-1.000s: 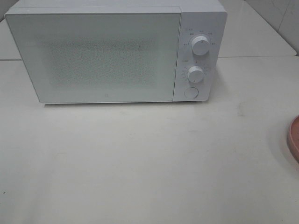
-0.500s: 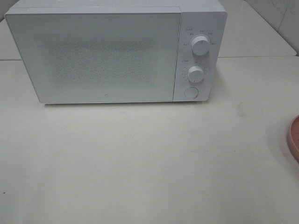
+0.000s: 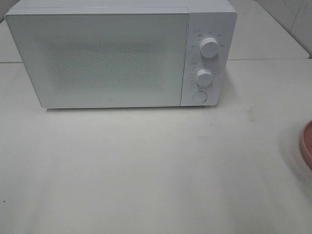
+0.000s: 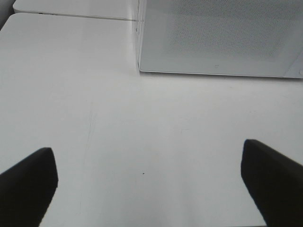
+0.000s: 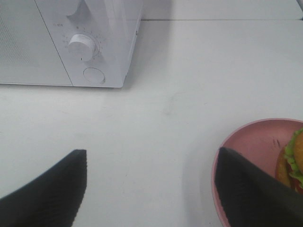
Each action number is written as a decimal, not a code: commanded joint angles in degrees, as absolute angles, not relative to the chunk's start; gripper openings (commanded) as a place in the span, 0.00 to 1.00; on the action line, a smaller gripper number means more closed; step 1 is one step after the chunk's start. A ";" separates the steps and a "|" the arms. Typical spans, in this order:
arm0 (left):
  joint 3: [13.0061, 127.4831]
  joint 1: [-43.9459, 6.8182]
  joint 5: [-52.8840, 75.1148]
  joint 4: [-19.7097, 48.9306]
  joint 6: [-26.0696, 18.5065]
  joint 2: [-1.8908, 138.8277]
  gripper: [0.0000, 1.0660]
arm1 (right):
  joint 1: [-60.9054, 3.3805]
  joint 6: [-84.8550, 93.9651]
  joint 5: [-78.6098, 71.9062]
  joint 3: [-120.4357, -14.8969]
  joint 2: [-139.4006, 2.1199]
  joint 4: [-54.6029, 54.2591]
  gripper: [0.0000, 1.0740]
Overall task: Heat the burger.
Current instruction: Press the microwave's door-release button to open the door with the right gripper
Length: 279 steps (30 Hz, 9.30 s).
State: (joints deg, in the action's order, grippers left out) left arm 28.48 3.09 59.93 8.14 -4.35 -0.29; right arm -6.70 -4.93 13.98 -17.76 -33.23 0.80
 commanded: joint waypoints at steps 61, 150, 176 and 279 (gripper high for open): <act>28.30 3.21 59.36 8.31 -4.35 -1.55 0.92 | -39.53 7.16 -73.97 -17.48 -98.55 -37.36 0.69; 28.30 3.21 59.36 8.31 -4.35 -1.55 0.92 | -39.25 -87.38 -64.34 -29.79 -113.16 -37.30 0.00; 28.30 3.21 59.36 8.31 -4.35 -1.55 0.92 | -31.23 -84.51 -56.04 -43.09 -119.86 -29.68 0.00; 28.30 3.21 59.36 8.31 -4.35 -1.43 0.92 | -26.93 -81.42 -45.89 -41.42 -111.61 -25.90 0.00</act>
